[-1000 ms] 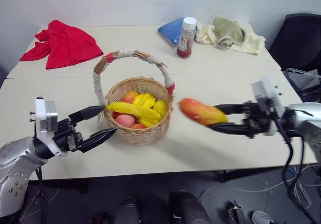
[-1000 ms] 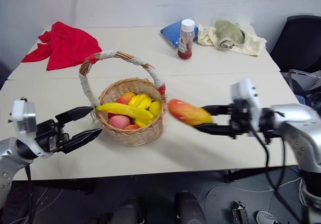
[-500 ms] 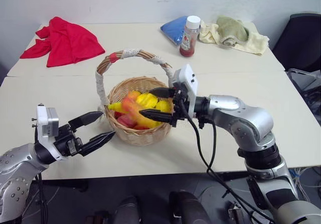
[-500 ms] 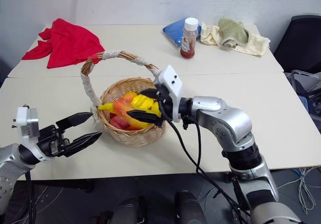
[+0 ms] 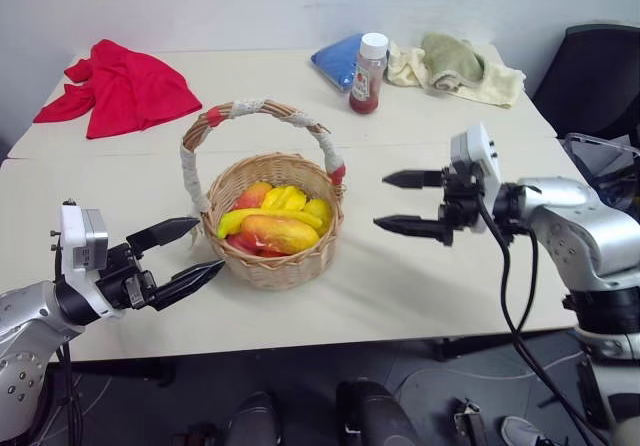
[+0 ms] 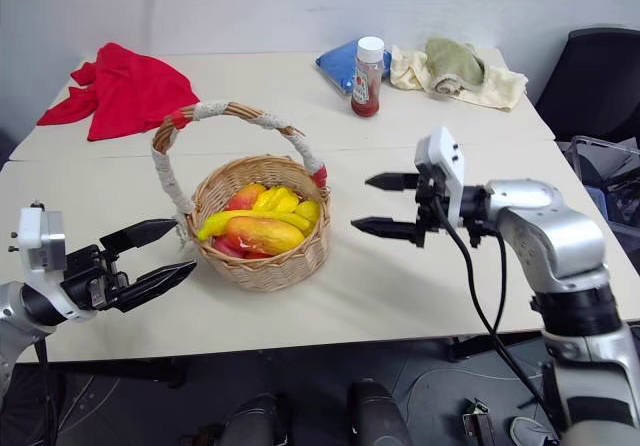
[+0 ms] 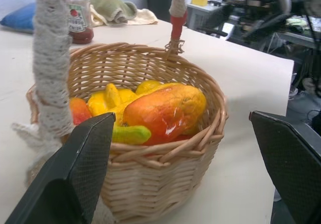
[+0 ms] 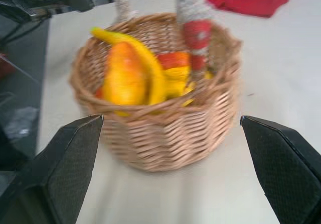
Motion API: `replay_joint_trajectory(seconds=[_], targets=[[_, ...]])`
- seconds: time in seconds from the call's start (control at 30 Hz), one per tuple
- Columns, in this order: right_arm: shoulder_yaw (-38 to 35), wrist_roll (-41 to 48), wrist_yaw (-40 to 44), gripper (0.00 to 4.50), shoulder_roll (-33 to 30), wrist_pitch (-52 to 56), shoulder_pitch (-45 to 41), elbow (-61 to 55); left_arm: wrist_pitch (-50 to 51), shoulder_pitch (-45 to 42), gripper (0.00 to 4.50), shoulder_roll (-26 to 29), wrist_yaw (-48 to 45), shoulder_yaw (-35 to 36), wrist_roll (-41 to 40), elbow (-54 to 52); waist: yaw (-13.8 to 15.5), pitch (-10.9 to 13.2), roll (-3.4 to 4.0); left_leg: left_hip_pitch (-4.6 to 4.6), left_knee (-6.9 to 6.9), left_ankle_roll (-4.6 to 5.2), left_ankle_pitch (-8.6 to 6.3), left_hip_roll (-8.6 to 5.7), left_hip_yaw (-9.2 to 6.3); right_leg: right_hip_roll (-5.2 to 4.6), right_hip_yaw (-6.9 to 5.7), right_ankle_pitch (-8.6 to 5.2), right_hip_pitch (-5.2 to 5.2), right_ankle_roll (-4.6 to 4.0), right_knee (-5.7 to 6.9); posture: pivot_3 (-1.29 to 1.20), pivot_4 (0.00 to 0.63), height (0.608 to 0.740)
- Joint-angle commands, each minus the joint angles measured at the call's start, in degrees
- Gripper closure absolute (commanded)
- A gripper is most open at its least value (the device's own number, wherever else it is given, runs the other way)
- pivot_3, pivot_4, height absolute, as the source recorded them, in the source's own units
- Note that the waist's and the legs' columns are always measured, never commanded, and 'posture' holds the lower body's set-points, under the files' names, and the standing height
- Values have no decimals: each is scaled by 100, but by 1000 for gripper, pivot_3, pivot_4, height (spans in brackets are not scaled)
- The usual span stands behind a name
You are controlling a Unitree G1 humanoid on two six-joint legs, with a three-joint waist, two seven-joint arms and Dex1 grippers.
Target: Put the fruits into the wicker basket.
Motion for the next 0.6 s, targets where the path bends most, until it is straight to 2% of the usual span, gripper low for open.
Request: replay_joint_trajectory(seconds=[0.03, 0.1, 0.2, 0.4, 0.57, 0.6], targets=[[398, -606, 172, 34, 526, -910, -506, 709, -54, -10, 0, 57, -84, 69, -98, -110, 2, 0, 0, -1, 0, -4, 2, 0, 0, 2, 1, 0, -2, 0, 2, 0, 150, 740], [487, -646, 393, 34, 922, -1204, -760, 1013, -65, -45, 0, 55, -91, 48, -77, -71, 18, 0, 0, -8, 1, -7, 3, 4, -1, 2, -1, -1, -9, 0, 3, 0, 150, 740], [407, -562, 630, 603, 1339, -1346, -1015, 1464, -92, -77, 0, 0, -34, 16, -52, -71, 28, 0, 0, -18, 9, -5, 2, 3, 0, -5, -2, -1, -12, 0, 4, 0, 150, 740], [342, -655, 879, 2642, 1467, -1439, -1100, 1767, -114, 235, 0, -232, 115, 22, -74, -351, 45, 1, 0, -19, 19, 7, -5, -7, -3, -22, -5, 1, -3, 3, 2, 0, 150, 740], [217, -676, 1032, 4332, 1050, -1306, -738, 1413, -118, 145, 0, -247, 99, -100, -52, -309, 61, 0, 0, -17, 10, 3, -2, -4, -11, -18, -11, 0, -4, 2, 3, 0, 150, 740], [139, -633, 1014, 4356, 930, -1249, -601, 1243, -125, 53, 0, -244, 71, -191, -33, -259, 65, 0, 0, -16, 11, 3, -2, -4, -12, -18, -12, 0, -3, 2, 3, 0, 150, 740]])
